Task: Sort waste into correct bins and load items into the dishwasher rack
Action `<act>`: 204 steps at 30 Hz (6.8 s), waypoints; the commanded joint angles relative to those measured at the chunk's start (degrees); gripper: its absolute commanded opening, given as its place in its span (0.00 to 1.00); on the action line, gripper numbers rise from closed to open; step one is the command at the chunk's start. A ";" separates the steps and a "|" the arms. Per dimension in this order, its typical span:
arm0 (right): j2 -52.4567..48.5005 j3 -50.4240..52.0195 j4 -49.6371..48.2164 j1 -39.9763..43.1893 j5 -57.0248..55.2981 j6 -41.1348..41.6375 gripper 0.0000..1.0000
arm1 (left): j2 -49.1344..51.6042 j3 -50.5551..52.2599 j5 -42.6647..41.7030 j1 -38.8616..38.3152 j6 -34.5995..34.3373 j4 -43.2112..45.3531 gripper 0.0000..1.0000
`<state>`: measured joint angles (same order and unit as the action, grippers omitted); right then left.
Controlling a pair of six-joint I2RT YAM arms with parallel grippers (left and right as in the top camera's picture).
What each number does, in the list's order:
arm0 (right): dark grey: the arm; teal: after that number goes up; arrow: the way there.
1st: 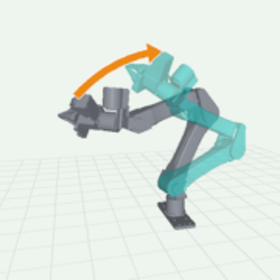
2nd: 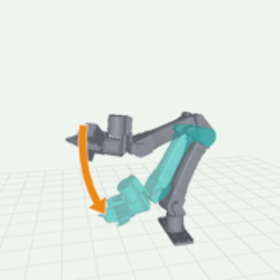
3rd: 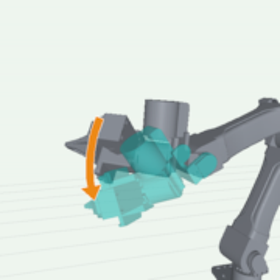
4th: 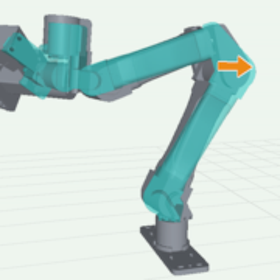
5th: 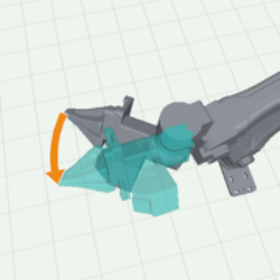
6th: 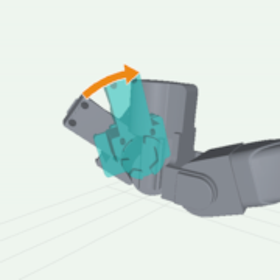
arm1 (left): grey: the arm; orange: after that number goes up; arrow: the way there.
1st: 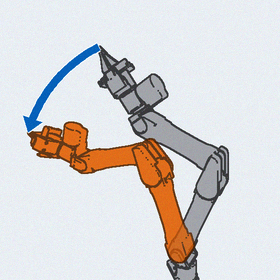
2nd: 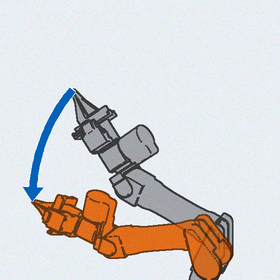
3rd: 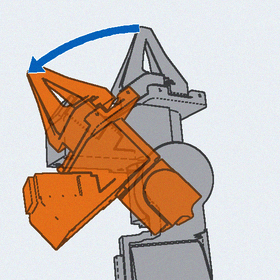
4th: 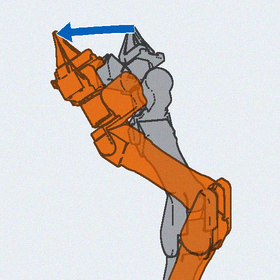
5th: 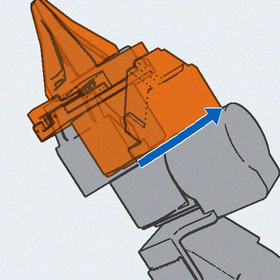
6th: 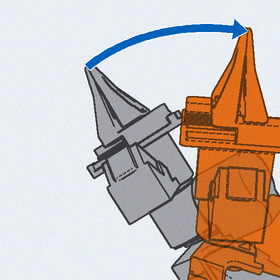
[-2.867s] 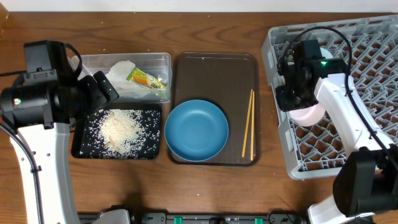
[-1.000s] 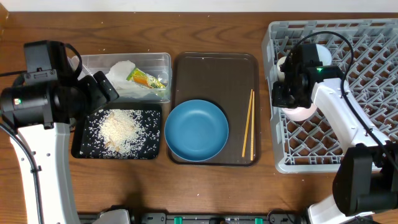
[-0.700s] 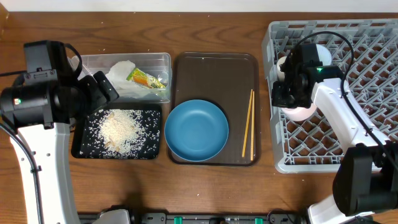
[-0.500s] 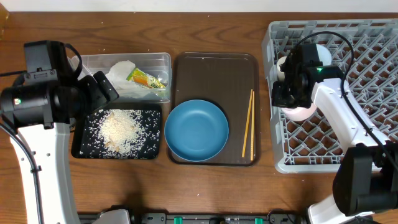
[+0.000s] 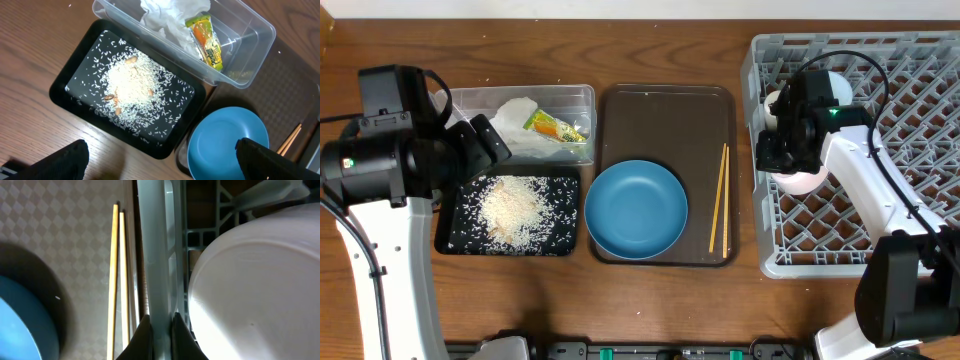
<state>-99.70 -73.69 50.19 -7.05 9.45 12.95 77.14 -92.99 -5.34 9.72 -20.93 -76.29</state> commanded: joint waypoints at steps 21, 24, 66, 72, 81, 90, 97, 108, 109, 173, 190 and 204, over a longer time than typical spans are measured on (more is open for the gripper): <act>0.04 -0.07 0.85 -0.90 5.81 -11.28 0.01 | 0.07 -0.07 0.90 0.28 0.33 -0.13 0.96; 0.04 -0.07 0.57 -0.90 5.81 -11.28 0.01 | 0.07 -0.07 0.90 0.28 0.33 -0.13 0.96; 0.02 -9.81 11.65 -12.57 9.55 6.23 0.22 | 0.07 -0.07 0.90 0.28 0.33 -0.13 0.96; 0.02 -3.15 6.08 -21.42 -5.16 19.17 0.19 | 0.07 -0.07 0.90 0.28 0.33 -0.13 0.96; 0.00 4.81 1.53 -24.59 -13.79 25.79 0.16 | 0.07 -0.07 0.92 0.28 0.33 -0.13 0.96; 0.00 10.05 -3.69 -24.09 -13.35 26.67 0.15 | 0.07 -0.07 0.90 0.28 0.33 -0.13 0.96; 0.00 12.04 -5.31 -24.00 -14.27 28.52 0.16 | 0.07 -0.07 0.90 0.28 0.33 -0.13 0.96; -0.02 17.25 -12.31 -24.00 -15.02 30.36 0.15 | 0.33 -0.07 0.90 0.24 0.33 -0.13 0.96; -0.02 17.53 -12.79 -24.00 -15.02 30.36 0.14 | 0.33 -0.07 0.90 0.17 0.33 -0.13 0.96; 33.00 14.91 2.75 5.31 -23.41 -21.88 0.01 | 0.33 -0.07 0.90 0.24 0.33 -0.15 0.96; 21.16 14.91 -1.75 12.09 -23.41 -24.39 0.01 | 0.33 -0.07 0.90 0.24 0.33 -0.15 0.96; 16.44 14.91 -4.74 13.46 -23.37 -24.30 0.45 | 0.33 -0.07 0.90 0.24 0.33 -0.15 0.96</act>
<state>-83.07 -58.13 45.78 5.56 -13.63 -11.29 77.14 -92.99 -5.37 9.69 -20.93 -76.29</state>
